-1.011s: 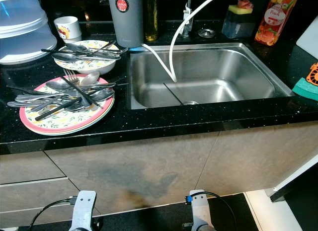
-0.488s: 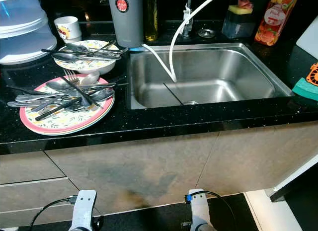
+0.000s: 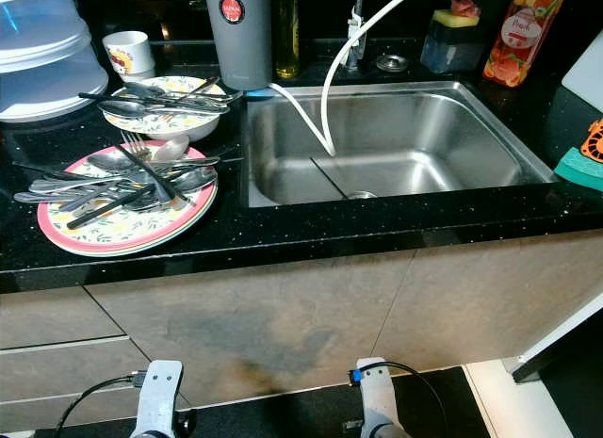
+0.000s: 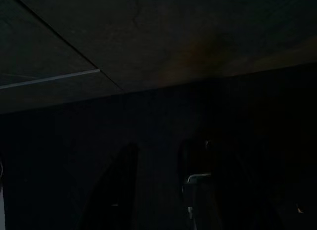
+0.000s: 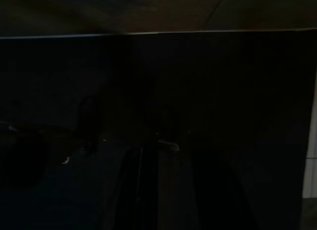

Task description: Kitchen organization

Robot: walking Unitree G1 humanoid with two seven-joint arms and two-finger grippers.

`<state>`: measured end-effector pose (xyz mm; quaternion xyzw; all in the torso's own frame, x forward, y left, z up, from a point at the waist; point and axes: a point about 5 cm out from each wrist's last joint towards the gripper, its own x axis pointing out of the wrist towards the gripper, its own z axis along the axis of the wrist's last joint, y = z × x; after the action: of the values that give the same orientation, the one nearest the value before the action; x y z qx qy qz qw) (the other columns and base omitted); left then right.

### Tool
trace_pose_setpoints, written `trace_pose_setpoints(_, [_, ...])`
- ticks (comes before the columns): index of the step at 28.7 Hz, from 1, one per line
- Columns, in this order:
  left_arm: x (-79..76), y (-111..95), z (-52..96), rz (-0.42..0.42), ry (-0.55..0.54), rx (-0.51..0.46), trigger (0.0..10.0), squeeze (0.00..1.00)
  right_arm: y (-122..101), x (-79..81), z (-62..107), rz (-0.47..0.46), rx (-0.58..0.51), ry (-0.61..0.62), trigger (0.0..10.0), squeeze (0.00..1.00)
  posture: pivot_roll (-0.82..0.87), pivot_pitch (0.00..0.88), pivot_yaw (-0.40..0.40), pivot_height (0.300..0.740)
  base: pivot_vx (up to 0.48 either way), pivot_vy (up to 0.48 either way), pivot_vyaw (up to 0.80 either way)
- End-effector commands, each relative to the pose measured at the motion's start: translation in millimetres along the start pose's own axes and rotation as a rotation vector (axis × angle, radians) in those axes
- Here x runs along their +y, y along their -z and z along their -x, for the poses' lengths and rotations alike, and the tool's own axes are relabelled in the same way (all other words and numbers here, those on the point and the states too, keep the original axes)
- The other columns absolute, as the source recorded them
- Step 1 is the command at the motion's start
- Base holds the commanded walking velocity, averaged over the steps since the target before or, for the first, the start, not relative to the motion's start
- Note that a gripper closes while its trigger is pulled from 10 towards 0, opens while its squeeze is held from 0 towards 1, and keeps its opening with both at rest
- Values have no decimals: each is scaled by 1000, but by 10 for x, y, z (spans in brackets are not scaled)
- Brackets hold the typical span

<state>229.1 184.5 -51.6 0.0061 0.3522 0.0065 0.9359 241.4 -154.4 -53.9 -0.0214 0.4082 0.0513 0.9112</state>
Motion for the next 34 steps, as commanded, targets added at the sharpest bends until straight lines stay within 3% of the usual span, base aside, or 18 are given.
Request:
trace_pose_setpoints(1, [0,114,28,7,-1,39,10000,0,55,-18,8,24,23,3,10000,0,-16,193,-5,740,0,0,0])
trace_pose_setpoints(25, [-45,126,40,1,57,24,10000,0,61,-14,8,44,25,6,10000,0,-16,190,-4,740,0,0,0])
trace_pose_setpoints(34, [-2,123,30,-1,6,42,10000,0,47,-19,6,54,25,8,10000,0,-17,190,-6,740,0,0,0])
